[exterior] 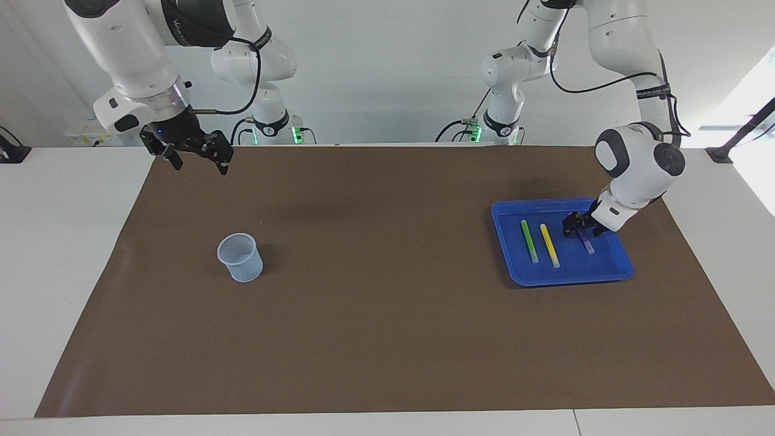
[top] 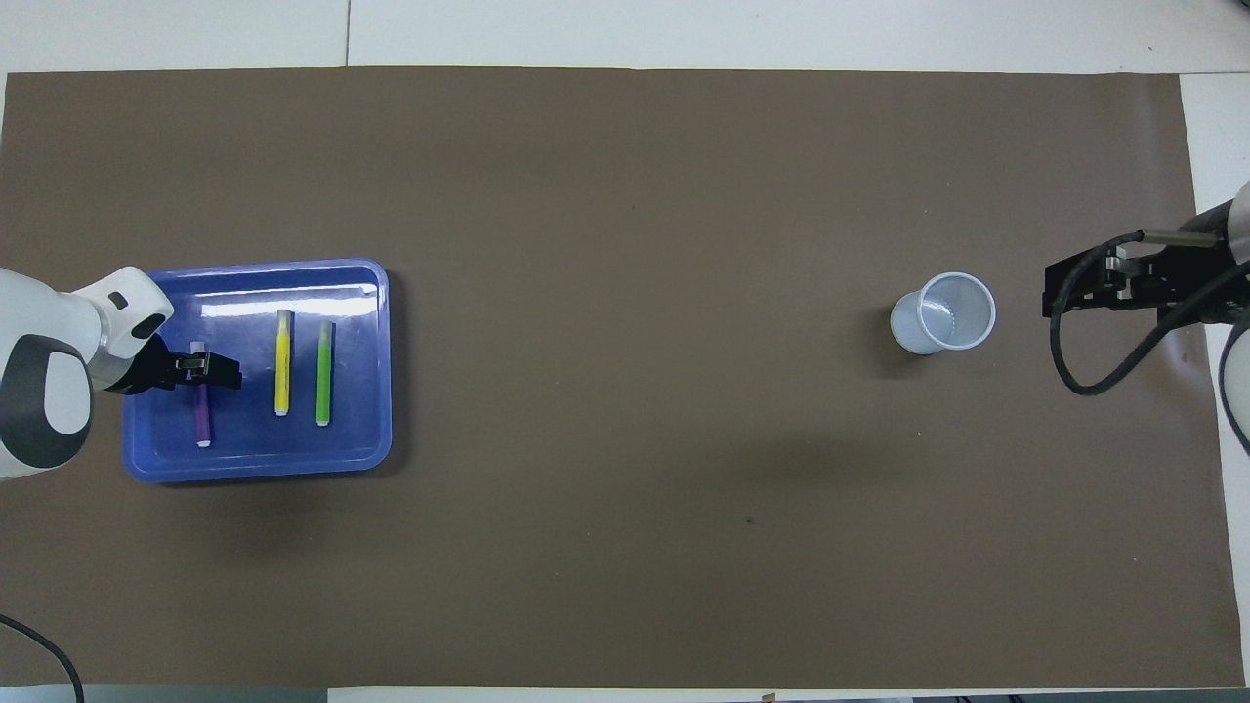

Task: Transfer and insert pens with both arms
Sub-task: 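Lower the left gripper over the purple pen in the tray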

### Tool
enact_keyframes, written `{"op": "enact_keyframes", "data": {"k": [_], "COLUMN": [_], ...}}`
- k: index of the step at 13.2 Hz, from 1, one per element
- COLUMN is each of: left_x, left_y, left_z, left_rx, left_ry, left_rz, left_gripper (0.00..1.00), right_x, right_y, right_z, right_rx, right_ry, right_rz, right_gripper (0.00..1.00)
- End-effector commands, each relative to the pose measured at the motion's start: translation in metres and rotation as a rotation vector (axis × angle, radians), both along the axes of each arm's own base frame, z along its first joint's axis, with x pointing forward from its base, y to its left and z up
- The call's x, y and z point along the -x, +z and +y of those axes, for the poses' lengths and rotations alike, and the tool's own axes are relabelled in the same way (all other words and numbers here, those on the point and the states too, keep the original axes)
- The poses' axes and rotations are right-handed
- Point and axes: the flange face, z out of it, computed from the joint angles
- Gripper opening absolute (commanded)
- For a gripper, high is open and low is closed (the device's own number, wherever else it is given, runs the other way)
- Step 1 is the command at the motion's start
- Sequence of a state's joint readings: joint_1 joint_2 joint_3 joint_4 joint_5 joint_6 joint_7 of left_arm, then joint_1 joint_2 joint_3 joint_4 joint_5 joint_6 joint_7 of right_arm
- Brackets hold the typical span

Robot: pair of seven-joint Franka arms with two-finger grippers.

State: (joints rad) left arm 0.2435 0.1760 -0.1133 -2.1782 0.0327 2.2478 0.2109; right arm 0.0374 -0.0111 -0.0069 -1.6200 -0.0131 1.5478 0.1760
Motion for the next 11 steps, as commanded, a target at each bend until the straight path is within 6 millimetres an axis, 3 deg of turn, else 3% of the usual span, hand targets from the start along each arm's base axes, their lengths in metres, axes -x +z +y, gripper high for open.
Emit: {"op": "enact_keyframes", "data": {"k": [1,6,11], "left_x": [-0.0121,-0.0126,-0.0124], "left_y": [-0.0067,-0.0096,-0.0090], "left_z": [0.0056,-0.0004,-0.0005], "left_rx": [-0.056,-0.059,-0.060], "left_ry": [-0.018,0.017,0.020], "left_rz": [-0.011,-0.010,-0.008], "left_gripper": [0.83,0.71,0.31], "right_x": [0.0028,0.0030,0.0029], "right_y": [0.0006,0.0005,0.0012], "right_z": [-0.0025,-0.0017,-0.0009], "right_rx": [-0.006,-0.006,-0.006], "right_ry": [-0.019,-0.017,-0.016], "right_rz": [0.000,0.002,0.000], "right_gripper": [1.00,1.00,1.00]}}
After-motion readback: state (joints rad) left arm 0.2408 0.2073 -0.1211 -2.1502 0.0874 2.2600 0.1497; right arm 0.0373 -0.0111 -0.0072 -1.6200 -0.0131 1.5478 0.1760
